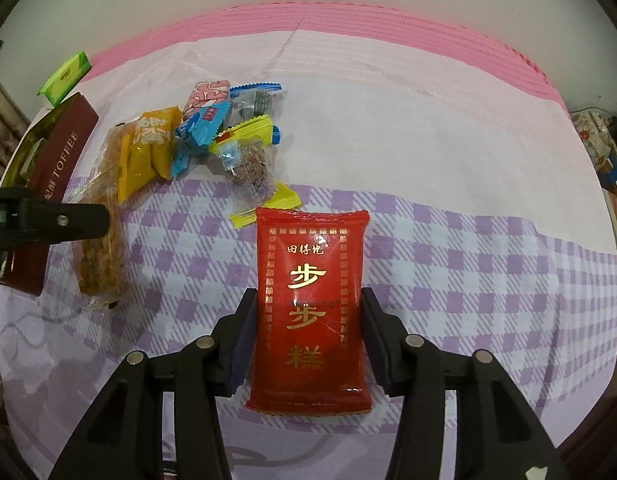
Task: Organize snacks
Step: 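Grasp the clear peanut snack bag with the left gripper while the right holds the red packet, then carry the peanut snack bag into the gold tin and lower it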
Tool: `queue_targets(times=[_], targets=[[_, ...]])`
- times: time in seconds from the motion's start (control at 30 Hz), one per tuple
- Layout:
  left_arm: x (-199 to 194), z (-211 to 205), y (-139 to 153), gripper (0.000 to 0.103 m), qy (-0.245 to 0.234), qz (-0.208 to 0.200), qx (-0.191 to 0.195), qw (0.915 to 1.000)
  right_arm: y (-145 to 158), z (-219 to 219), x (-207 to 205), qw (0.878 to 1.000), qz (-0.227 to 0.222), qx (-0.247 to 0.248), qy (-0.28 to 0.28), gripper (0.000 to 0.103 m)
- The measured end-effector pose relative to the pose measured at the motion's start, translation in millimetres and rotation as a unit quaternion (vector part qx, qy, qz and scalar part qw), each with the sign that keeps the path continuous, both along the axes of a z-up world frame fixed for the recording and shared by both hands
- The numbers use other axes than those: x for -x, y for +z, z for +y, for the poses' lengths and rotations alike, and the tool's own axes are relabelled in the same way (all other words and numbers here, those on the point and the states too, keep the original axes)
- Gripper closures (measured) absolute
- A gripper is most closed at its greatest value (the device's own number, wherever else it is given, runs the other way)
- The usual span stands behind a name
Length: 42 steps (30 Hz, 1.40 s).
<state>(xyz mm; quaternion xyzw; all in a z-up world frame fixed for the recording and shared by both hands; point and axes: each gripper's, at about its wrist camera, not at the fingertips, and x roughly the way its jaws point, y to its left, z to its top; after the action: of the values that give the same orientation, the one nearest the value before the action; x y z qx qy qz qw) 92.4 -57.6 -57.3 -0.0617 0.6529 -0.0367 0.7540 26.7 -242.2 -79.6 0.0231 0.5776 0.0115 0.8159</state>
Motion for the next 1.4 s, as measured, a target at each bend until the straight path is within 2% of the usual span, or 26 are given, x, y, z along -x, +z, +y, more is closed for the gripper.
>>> queue_targets(times=[0.2, 0.27, 0.3, 0.73, 1.03, 1.4], targets=[[-4, -12, -10, 0.033, -0.006, 0.002, -0.020, 0.9998, 1, -1, 1, 1.000, 0.000, -0.001, 0.001, 0.052], [-4, -13, -11, 0.038, -0.011, 0.000, -0.027, 0.9996, 0, 0, 1, 1.000, 0.001, -0.002, 0.002, 0.051], [-4, -13, -12, 0.044, -0.014, 0.000, -0.029, 0.9995, 0, 1, 2, 1.000, 0.001, -0.001, 0.003, 0.051], [12, 4, -18, 0.062, -0.057, -0.009, -0.051, 0.9971, -1, 2, 1, 1.000, 0.001, 0.001, 0.003, 0.050], [35, -1, -12, 0.063, -0.094, -0.016, -0.054, 0.9940, -1, 2, 1, 1.000, 0.001, 0.002, 0.003, 0.050], [48, -2, 20, 0.063, -0.117, -0.038, -0.027, 0.9921, -2, 1, 0, 1.000, 0.001, 0.002, 0.003, 0.049]])
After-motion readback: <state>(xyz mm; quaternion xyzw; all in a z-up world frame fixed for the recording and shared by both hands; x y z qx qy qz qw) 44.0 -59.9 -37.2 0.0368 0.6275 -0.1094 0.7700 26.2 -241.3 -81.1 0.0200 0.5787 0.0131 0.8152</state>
